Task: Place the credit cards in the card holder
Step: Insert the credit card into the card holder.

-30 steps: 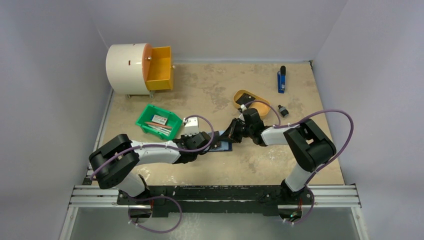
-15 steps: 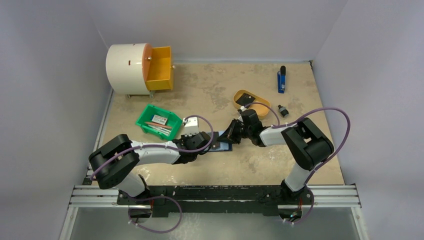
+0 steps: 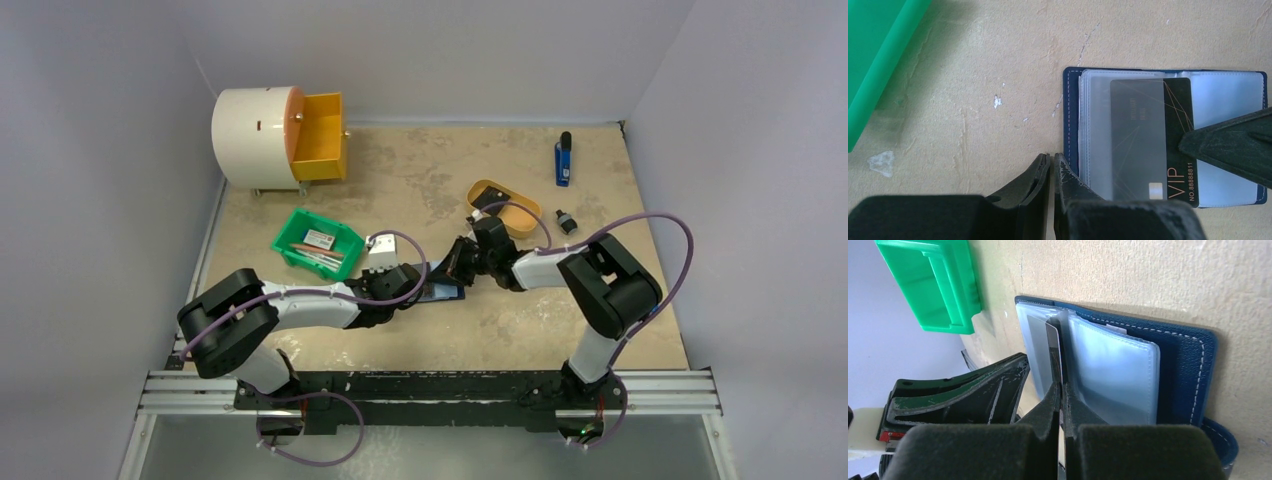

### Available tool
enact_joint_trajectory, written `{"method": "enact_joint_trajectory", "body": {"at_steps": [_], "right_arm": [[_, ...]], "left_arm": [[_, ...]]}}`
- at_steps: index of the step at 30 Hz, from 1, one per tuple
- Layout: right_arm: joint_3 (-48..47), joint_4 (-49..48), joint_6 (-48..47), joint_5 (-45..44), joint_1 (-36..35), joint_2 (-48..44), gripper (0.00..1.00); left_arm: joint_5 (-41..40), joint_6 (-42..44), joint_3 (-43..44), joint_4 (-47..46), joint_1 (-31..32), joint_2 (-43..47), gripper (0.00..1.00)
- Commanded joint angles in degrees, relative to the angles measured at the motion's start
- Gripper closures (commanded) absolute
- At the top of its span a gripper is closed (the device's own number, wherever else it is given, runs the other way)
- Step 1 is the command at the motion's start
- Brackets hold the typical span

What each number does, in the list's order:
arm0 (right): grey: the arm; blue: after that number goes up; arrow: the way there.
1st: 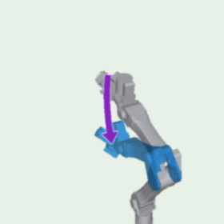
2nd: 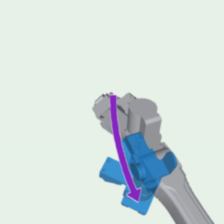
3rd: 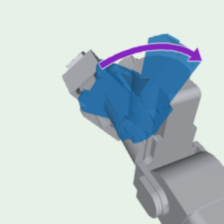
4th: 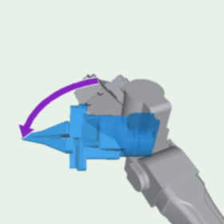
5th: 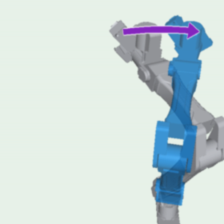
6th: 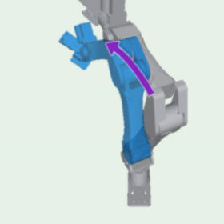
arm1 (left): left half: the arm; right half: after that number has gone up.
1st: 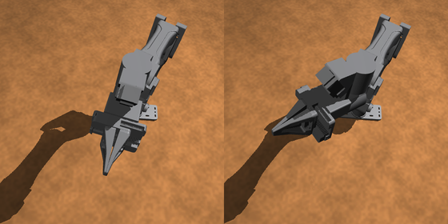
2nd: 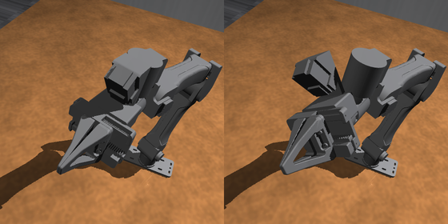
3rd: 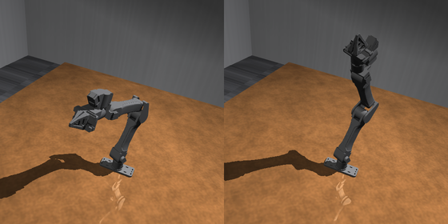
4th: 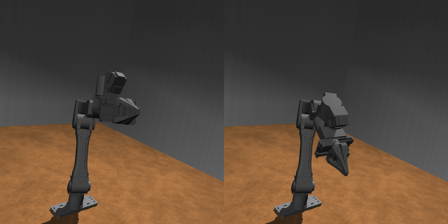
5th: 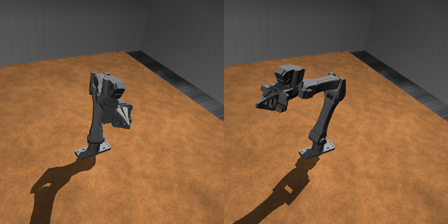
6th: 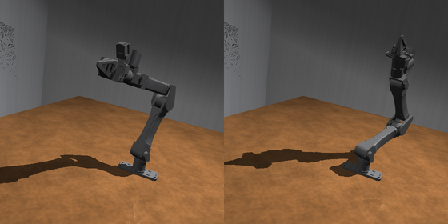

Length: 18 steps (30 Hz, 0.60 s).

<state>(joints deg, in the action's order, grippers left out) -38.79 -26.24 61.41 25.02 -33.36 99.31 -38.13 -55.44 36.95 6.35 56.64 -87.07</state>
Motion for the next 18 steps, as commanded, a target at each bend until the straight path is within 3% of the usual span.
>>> {"method": "enact_joint_trajectory", "body": {"at_steps": [1,4,10,18], "right_arm": [[-2.3,1.8,-1.6,-0.1,-1.1,1.2,1.0],[-2.8,2.7,-2.7,0.0,-1.1,0.3,1.0],[-3.2,4.8,-4.1,-0.3,-1.2,-1.4,0.75],[-4.0,4.9,-5.3,0.7,-1.4,-0.9,0.65]], "left_arm": [[2.1,-0.3,-0.7,-1.4,-0.1,0.0,0.94],[1.9,-0.4,-0.8,-1.3,-0.2,0.3,0.94],[1.5,-0.5,-1.0,-1.0,-0.1,0.9,0.93],[1.6,-0.4,-0.8,-1.4,-0.2,1.0,0.94]]}}
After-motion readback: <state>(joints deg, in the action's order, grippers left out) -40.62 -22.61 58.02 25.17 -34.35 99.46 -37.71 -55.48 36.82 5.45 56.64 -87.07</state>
